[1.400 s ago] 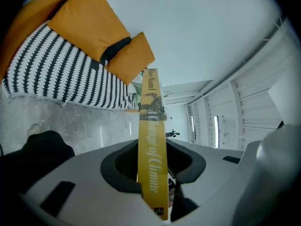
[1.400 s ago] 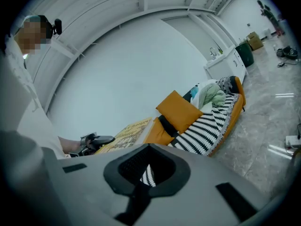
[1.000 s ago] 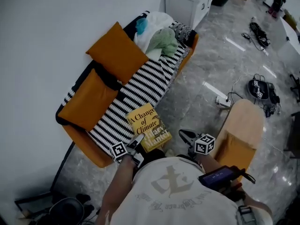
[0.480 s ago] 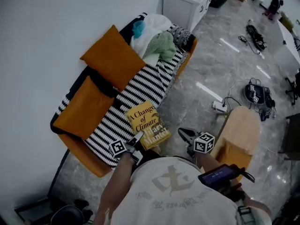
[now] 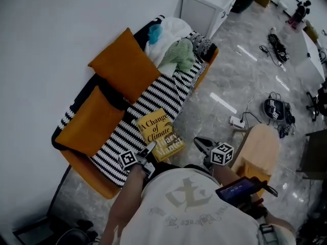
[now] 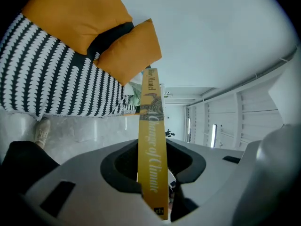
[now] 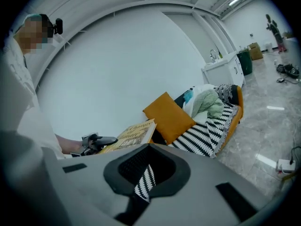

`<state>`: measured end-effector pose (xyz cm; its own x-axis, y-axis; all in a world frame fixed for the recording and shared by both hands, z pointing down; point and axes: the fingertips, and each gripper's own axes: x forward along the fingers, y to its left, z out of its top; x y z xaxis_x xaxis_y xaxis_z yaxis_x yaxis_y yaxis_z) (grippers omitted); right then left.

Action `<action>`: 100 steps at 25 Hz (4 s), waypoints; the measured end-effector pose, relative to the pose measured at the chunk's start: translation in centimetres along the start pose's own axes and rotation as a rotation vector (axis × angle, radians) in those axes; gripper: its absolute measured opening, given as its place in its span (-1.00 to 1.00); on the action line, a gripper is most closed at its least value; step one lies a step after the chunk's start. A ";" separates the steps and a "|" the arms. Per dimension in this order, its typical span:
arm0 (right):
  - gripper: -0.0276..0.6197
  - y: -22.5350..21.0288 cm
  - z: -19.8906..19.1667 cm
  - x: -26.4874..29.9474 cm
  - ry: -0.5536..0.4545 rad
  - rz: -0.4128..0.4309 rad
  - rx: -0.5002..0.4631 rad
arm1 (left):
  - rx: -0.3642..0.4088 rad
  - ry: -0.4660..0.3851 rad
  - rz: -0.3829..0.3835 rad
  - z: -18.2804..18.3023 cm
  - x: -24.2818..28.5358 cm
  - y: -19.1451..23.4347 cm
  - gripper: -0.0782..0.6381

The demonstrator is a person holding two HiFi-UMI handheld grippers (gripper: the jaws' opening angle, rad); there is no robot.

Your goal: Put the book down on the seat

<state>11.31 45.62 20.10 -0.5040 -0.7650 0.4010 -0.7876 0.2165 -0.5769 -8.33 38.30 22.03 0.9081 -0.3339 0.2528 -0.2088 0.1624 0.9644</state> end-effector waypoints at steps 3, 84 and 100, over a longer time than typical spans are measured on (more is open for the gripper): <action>-0.87 0.5 1.4 0.5 0.000 0.000 -0.023 | -0.009 -0.010 -0.010 0.7 -0.1 -0.2 -0.37; -0.87 -15.0 13.4 21.0 0.427 0.459 -0.103 | -0.178 -0.505 0.260 10.2 11.3 2.0 -0.37; -0.87 -12.8 10.7 25.3 0.527 0.436 -0.181 | -0.227 -0.407 0.262 10.1 12.0 7.3 -0.37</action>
<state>12.41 17.00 30.04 -0.8555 -0.1997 0.4777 -0.4982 0.5689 -0.6543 -2.62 26.09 32.85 0.6125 -0.5808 0.5362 -0.2847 0.4707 0.8351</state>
